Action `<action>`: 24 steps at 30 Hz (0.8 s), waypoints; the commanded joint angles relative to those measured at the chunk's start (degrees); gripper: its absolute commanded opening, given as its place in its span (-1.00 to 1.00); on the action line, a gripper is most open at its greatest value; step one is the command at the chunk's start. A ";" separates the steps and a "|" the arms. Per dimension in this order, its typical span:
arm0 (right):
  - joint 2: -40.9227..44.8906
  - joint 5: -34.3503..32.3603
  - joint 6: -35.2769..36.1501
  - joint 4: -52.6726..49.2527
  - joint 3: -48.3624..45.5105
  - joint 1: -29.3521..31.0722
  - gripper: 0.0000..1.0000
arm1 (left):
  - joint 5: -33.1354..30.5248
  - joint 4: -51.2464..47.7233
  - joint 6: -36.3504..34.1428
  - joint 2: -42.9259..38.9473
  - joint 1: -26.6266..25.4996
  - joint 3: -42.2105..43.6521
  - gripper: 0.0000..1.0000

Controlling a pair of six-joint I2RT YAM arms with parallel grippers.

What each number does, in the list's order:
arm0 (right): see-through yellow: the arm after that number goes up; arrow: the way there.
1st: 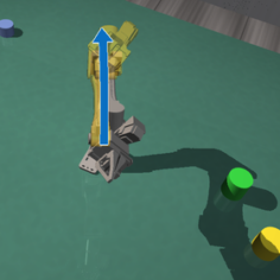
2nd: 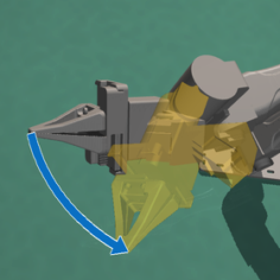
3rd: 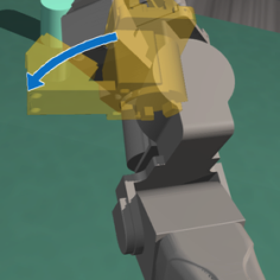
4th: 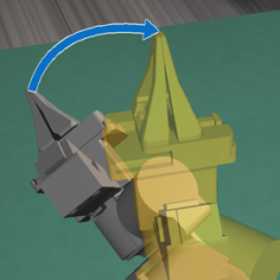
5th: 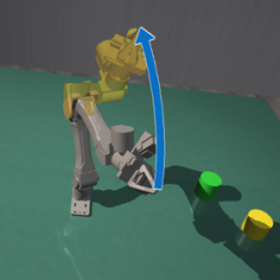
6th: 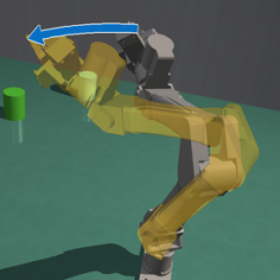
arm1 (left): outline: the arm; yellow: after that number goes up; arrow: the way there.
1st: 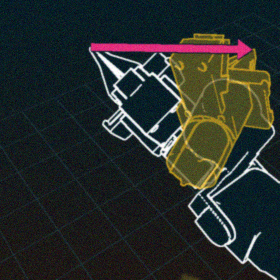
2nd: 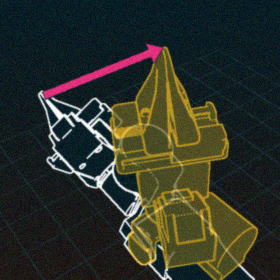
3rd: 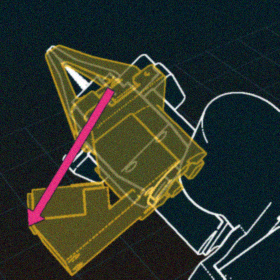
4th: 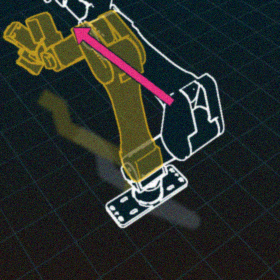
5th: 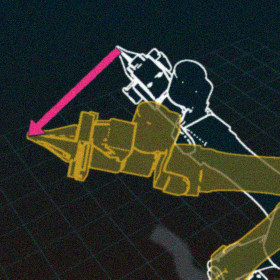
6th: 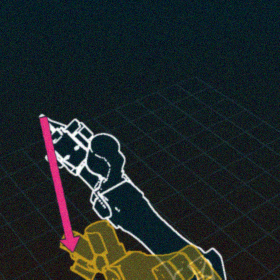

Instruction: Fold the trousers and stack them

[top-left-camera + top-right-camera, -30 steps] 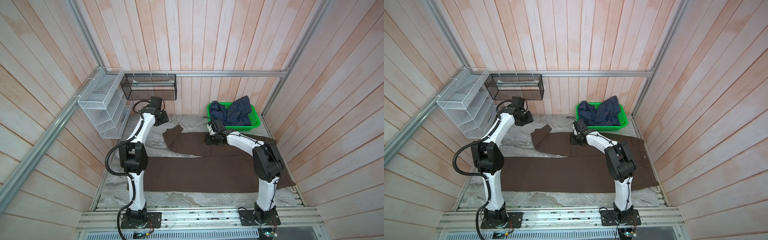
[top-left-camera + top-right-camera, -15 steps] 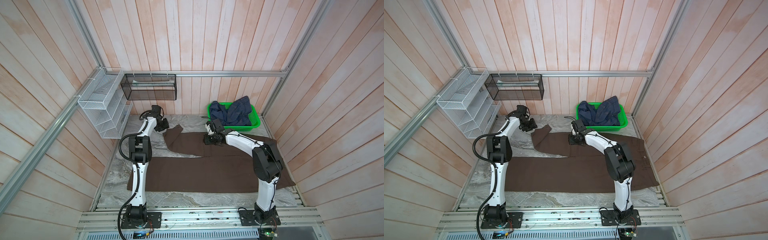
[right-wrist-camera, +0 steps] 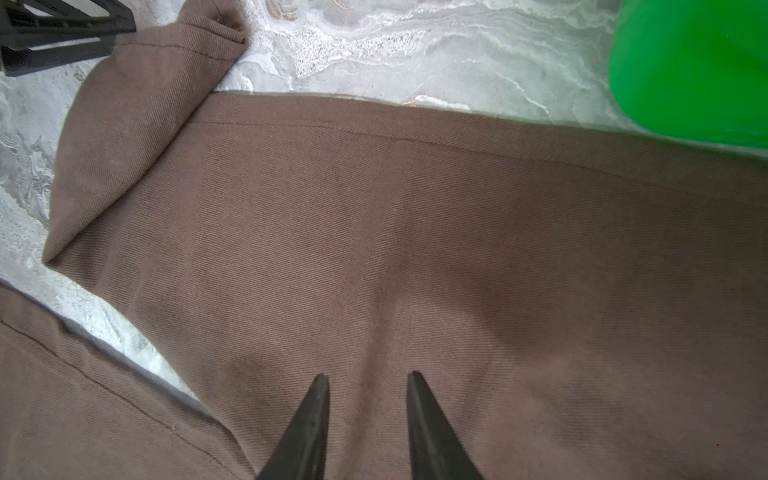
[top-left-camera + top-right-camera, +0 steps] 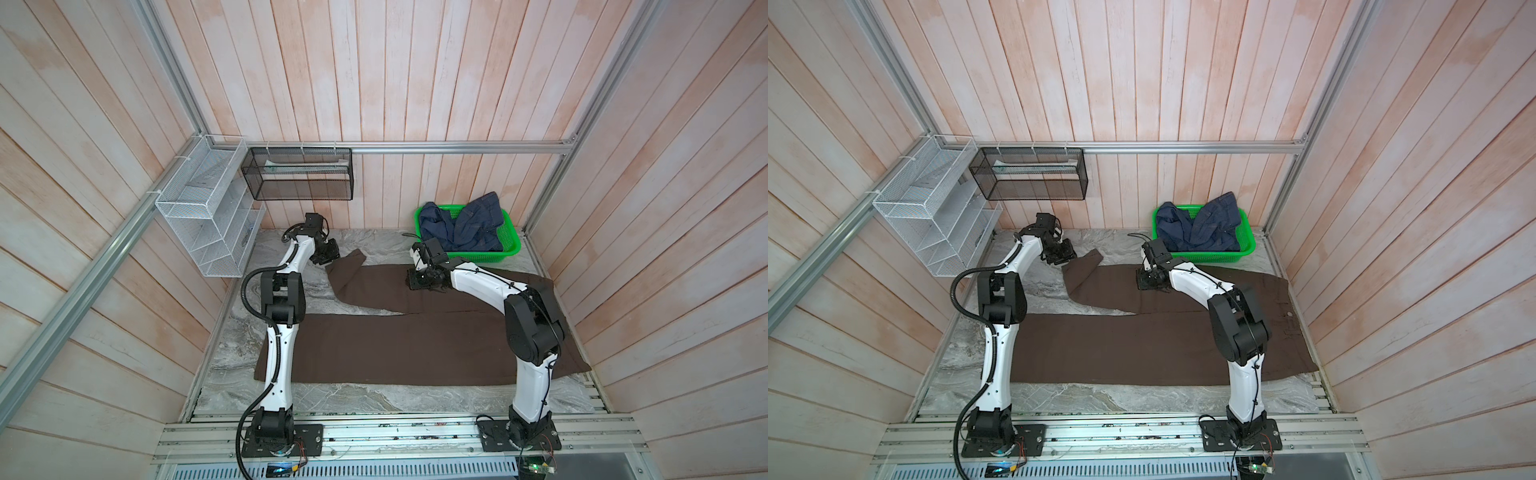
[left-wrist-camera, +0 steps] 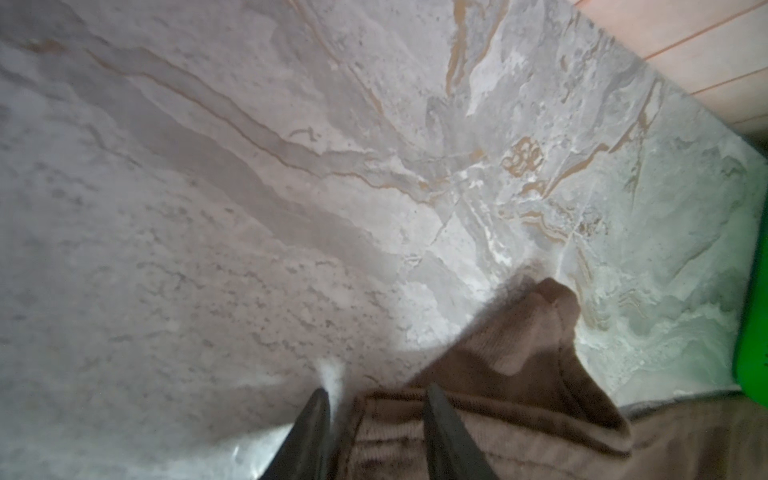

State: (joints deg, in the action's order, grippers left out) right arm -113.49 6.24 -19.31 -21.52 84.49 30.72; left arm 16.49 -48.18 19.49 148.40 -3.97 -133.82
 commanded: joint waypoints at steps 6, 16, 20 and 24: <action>-1.03 0.62 0.06 -1.16 0.99 0.32 -0.35 | -0.09 -1.97 -1.58 2.00 -1.83 0.43 -0.51; -1.78 0.64 0.06 -0.73 0.53 0.31 -0.35 | -3.43 -0.84 -1.47 -3.10 -1.94 1.40 -1.00; -2.23 0.70 0.06 -0.37 0.50 0.39 -0.35 | -6.99 2.26 -0.39 -11.41 -1.81 7.57 -1.00; -3.04 0.85 0.17 -0.45 0.85 0.36 -0.35 | -12.68 9.46 3.03 -25.33 -0.73 21.78 -1.00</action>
State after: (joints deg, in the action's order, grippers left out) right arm -114.65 6.39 -19.31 -21.47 84.49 30.72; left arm 9.37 -44.80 20.18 134.17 -5.61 -117.43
